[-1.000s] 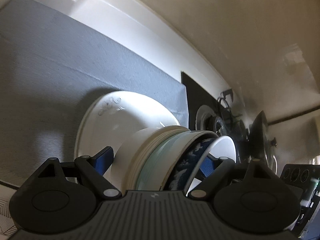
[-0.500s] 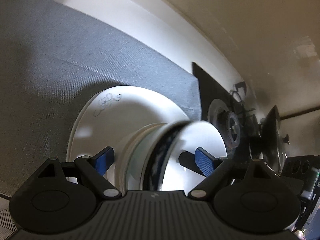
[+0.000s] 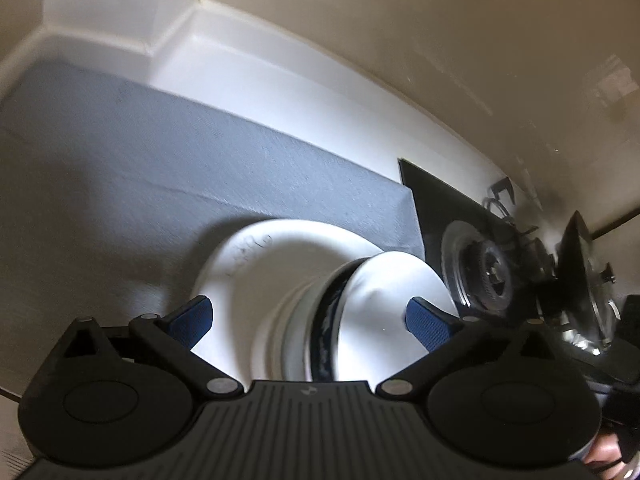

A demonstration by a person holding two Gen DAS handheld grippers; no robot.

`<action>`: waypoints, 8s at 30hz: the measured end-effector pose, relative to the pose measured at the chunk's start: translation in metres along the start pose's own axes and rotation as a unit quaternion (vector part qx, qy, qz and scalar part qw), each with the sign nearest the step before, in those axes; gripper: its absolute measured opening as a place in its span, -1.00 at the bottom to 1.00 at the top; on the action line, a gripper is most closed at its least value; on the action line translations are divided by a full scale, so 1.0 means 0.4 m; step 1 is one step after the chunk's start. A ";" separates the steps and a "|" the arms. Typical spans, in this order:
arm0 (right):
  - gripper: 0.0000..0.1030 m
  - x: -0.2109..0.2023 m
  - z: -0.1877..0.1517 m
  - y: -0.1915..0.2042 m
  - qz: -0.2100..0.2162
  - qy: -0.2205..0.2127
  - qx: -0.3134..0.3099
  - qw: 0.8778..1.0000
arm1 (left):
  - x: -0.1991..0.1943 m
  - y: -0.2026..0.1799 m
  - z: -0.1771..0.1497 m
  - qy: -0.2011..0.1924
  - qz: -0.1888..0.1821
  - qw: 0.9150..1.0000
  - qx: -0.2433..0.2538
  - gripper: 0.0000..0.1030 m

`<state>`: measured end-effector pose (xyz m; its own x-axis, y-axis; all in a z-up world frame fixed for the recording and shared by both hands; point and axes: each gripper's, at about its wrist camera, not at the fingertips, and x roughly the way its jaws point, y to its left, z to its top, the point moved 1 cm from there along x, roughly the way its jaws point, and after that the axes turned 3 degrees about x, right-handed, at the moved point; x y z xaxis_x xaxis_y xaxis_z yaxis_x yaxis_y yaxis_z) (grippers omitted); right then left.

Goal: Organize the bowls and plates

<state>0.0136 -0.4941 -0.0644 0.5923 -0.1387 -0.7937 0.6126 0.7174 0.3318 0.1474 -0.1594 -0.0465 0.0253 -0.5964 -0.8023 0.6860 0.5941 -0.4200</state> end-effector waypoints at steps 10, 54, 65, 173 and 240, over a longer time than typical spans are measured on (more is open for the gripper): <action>0.80 -0.084 -0.056 0.031 -0.022 -0.033 -0.050 0.998 | -0.097 -0.028 -0.072 -0.060 0.079 0.991 0.091 0.99; 0.95 -0.088 -0.210 -0.092 -0.039 -0.018 0.009 0.999 | -0.081 0.127 -0.174 -0.030 0.180 0.982 0.043 1.00; 0.89 -0.021 -0.188 -0.094 0.021 0.012 -0.003 1.000 | 0.006 0.127 -0.153 0.000 0.174 0.984 0.040 1.00; 0.99 -0.195 -0.234 0.240 0.056 -0.095 -0.156 0.982 | -0.413 0.001 -0.314 -0.159 0.322 0.933 0.002 0.99; 0.99 -0.211 -0.263 0.258 0.071 -0.086 -0.165 0.980 | -0.446 -0.025 -0.339 -0.143 0.375 0.916 0.002 0.99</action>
<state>-0.0285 -0.3366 -0.0168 0.7560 -0.1141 -0.6446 0.3316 0.9157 0.2268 0.0377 0.0143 0.0433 0.6793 -0.1388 -0.7206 0.4001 0.8932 0.2051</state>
